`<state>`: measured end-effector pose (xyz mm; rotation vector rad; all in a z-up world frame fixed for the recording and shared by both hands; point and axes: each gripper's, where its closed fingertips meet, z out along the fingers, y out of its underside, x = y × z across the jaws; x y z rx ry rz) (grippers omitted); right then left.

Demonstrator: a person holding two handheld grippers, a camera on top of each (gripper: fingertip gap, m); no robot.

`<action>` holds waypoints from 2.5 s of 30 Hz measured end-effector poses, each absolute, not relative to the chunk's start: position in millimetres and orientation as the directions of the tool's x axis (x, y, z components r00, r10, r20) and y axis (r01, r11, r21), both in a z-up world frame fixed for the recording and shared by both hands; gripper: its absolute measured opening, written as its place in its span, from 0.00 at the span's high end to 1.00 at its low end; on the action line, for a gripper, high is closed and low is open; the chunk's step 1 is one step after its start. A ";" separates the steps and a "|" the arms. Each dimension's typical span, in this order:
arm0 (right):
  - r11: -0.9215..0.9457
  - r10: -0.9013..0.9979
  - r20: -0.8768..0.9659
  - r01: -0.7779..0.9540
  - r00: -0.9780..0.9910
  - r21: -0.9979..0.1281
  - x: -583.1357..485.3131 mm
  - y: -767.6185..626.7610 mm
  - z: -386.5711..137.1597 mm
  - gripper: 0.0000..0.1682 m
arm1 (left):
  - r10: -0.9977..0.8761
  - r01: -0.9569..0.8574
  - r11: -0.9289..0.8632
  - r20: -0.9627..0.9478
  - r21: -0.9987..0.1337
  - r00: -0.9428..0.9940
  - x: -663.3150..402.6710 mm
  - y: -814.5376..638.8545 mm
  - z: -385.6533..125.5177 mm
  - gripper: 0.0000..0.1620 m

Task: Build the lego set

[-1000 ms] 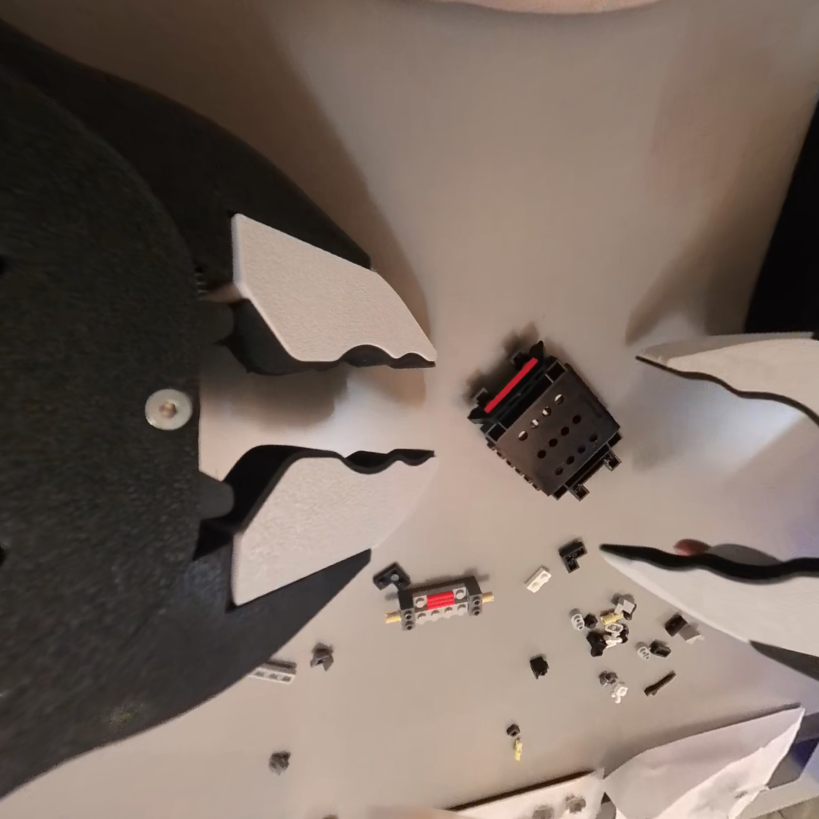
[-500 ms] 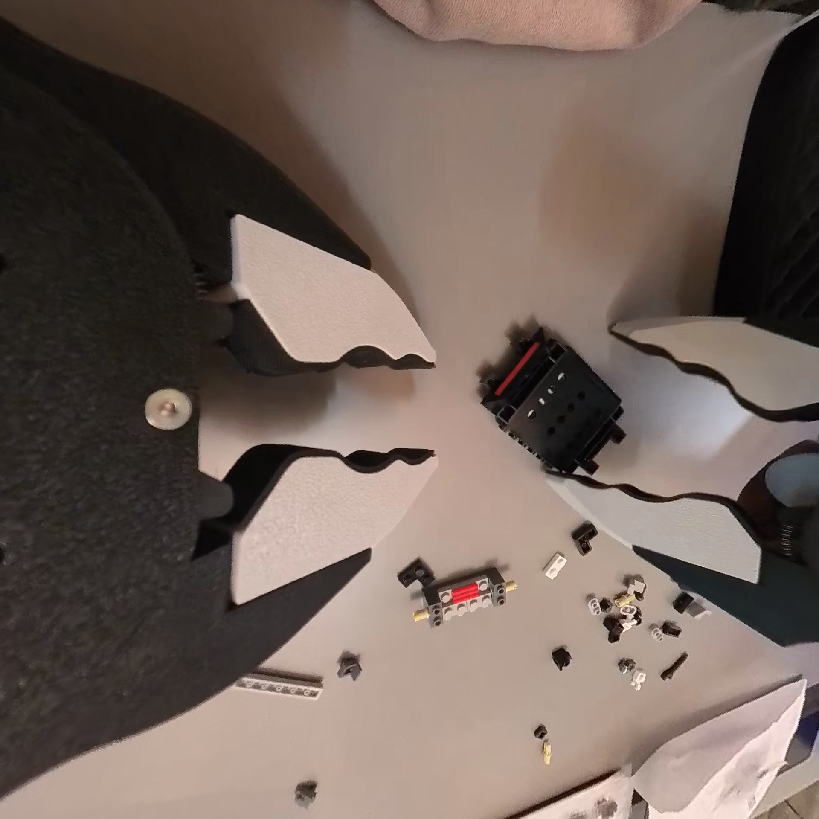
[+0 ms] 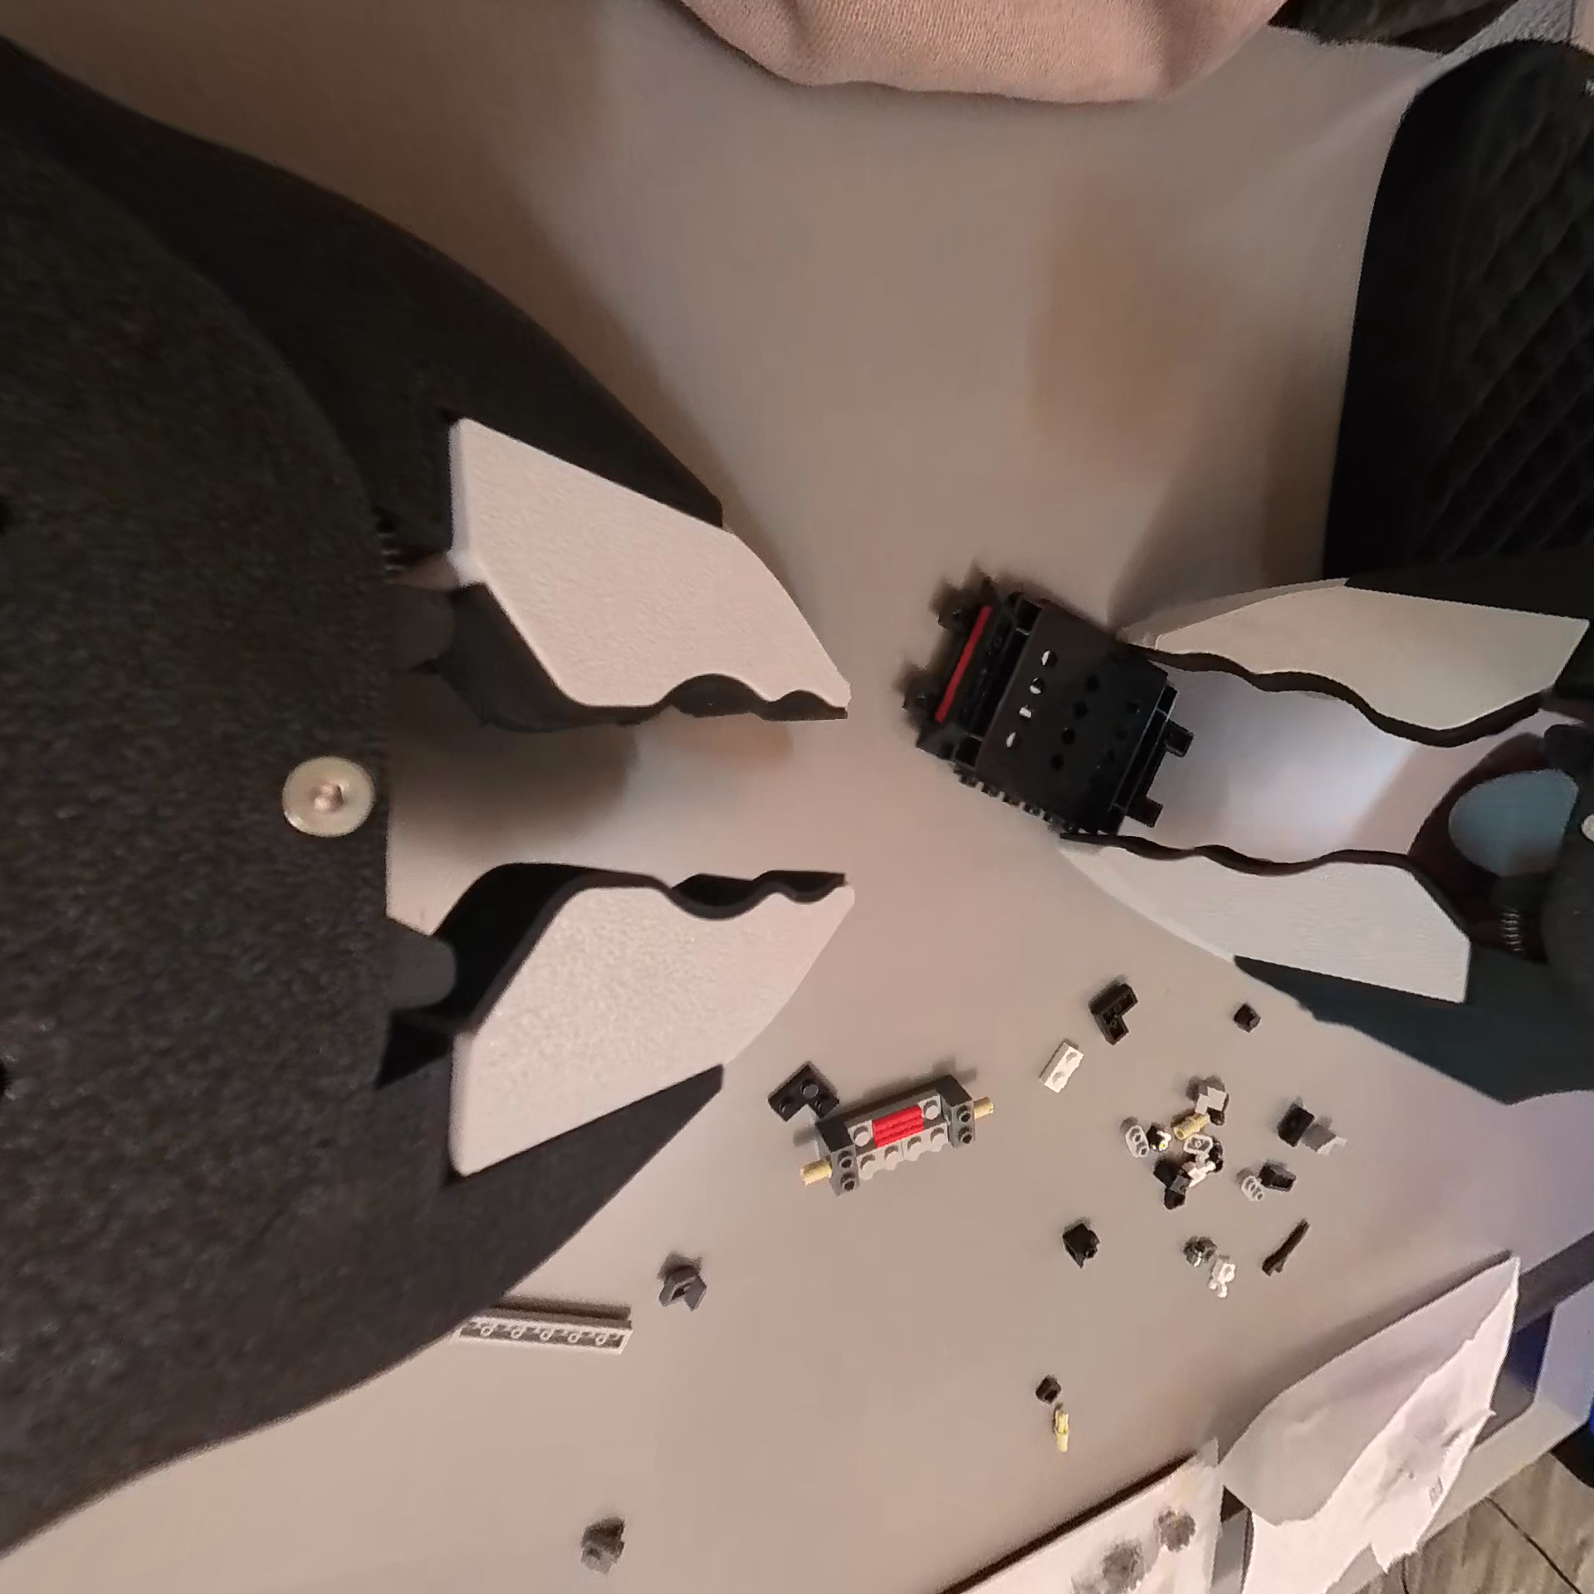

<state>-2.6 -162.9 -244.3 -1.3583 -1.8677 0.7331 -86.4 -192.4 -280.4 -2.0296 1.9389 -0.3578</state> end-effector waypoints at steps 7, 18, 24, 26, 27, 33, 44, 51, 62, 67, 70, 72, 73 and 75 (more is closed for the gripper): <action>0.267 0.963 0.199 0.540 -0.182 -0.798 -2.4 -159.6 -240.0 0.81 | -0.982 -0.882 -0.146 -0.040 -0.447 0.183 -85.2 -191.8 -280.0 0.65; 0.037 0.997 -0.001 0.515 -0.073 -0.857 -0.1 -150.4 -226.5 0.80 | -0.943 -0.826 -0.247 -0.069 -0.506 0.325 -83.4 -180.9 -274.7 0.65; -0.441 0.882 -0.468 0.440 0.053 -0.782 -10.2 -150.8 -212.6 0.68 | -0.920 -0.806 -0.248 -0.131 -0.538 0.370 -77.3 -175.1 -246.9 0.65; -0.649 0.734 -0.674 0.374 0.080 -0.662 -14.8 -152.5 -208.7 0.67 | -0.906 -0.792 -0.247 -0.157 -0.558 0.394 -74.6 -173.7 -232.9 0.65; -0.722 0.661 -0.746 0.344 0.086 -0.600 -17.1 -153.6 -208.7 0.67 | -0.896 -0.781 -0.249 -0.169 -0.573 0.410 -73.4 -172.9 -226.2 0.65; -0.842 0.481 -0.876 0.269 -0.017 -0.468 -35.5 -172.2 -194.6 0.74 | -0.861 -0.759 -0.239 -0.229 -0.606 0.454 -74.7 -173.1 -207.6 0.65; -0.815 0.520 -0.850 0.254 -0.078 -0.522 -45.5 -174.8 -189.2 0.92 | -0.833 -0.763 -0.169 -0.323 -0.624 0.449 -78.7 -174.4 -204.3 0.65; -0.797 0.569 -0.819 0.200 -0.071 -0.570 -46.4 -171.5 -187.4 0.93 | -0.763 -0.795 -0.082 -0.475 -0.602 0.439 -79.4 -171.2 -197.2 0.65; -0.664 0.683 -0.714 0.277 -0.152 -0.694 -32.5 -182.0 -185.6 0.93 | -0.815 -0.655 -0.088 -0.324 -0.750 0.480 -68.4 -189.0 -185.5 0.52; -0.374 0.862 -0.464 0.362 -0.205 -0.854 -30.7 -196.8 -182.5 0.93 | -0.881 -0.421 -0.299 0.078 -0.856 0.466 -58.0 -199.3 -179.7 0.60; -0.255 0.893 -0.364 0.370 -0.263 -0.893 -32.5 -205.0 -177.7 0.94 | -0.906 -0.426 -0.301 0.116 -0.853 0.407 -44.9 -203.6 -187.4 0.83; -0.168 0.922 -0.276 0.363 -0.271 -0.916 -31.5 -203.5 -178.2 0.93 | -0.916 -0.439 -0.282 0.104 -0.853 0.386 -39.8 -206.1 -188.5 0.90; -0.128 0.930 -0.235 0.352 -0.282 -0.927 -30.4 -203.6 -177.2 0.93 | -0.919 -0.442 -0.264 0.085 -0.857 0.384 -38.5 -206.5 -187.9 0.91; -0.086 0.936 -0.198 0.355 -0.291 -0.931 -28.7 -204.0 -176.9 0.93 | -0.918 -0.444 -0.251 0.067 -0.860 0.390 -37.1 -206.2 -188.4 0.91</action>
